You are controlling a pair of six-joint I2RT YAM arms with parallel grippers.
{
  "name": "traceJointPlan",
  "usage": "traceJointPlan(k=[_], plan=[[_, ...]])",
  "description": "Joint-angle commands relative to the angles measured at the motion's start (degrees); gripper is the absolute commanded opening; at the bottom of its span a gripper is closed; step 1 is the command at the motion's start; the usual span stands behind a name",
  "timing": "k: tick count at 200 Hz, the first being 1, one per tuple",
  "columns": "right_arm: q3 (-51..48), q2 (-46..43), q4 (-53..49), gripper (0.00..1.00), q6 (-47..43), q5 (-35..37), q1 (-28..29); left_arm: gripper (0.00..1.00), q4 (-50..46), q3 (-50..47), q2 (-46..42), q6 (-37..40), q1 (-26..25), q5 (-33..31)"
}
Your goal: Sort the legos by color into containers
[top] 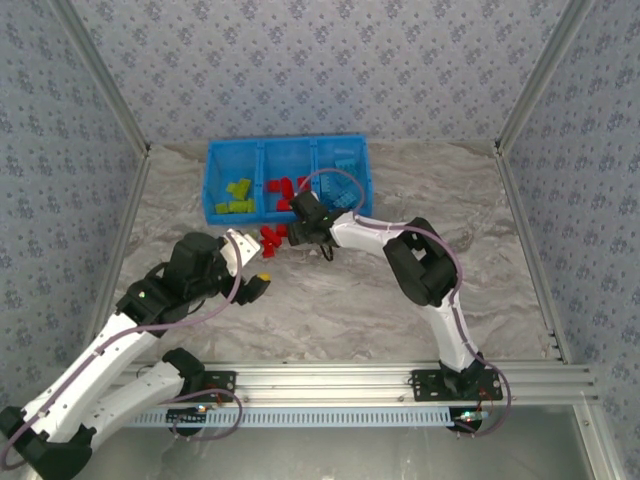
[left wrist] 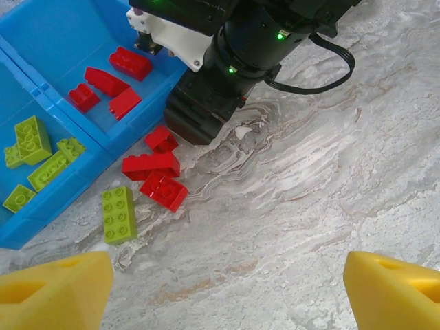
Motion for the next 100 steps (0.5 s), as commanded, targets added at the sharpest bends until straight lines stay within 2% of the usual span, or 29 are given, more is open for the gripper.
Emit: traceJointPlan(k=[1, 22, 36, 76, 100], plan=[[1.5, 0.8, 0.5, 0.75, 0.6, -1.1, 0.8, 0.88, 1.5, -0.5, -0.7, 1.3, -0.1, 1.3], [1.8, 0.7, 0.8, 0.82, 0.7, -0.6, 1.6, 0.89, 1.6, -0.7, -0.8, 1.3, 0.0, 1.4], [2.6, 1.4, 1.0, 0.82, 1.2, 0.0, 1.7, 0.90, 1.7, -0.8, -0.8, 1.3, 0.2, 1.6], [5.8, 4.8, 0.5, 0.77, 1.8, 1.1, 1.4, 0.91, 1.8, -1.3, -1.4, 1.6, 0.6, 1.7], [7.0, 6.5, -0.3, 0.71, 1.9, 0.9, 1.6, 0.91, 1.8, -1.6, -1.8, 1.6, 1.1, 2.1]])
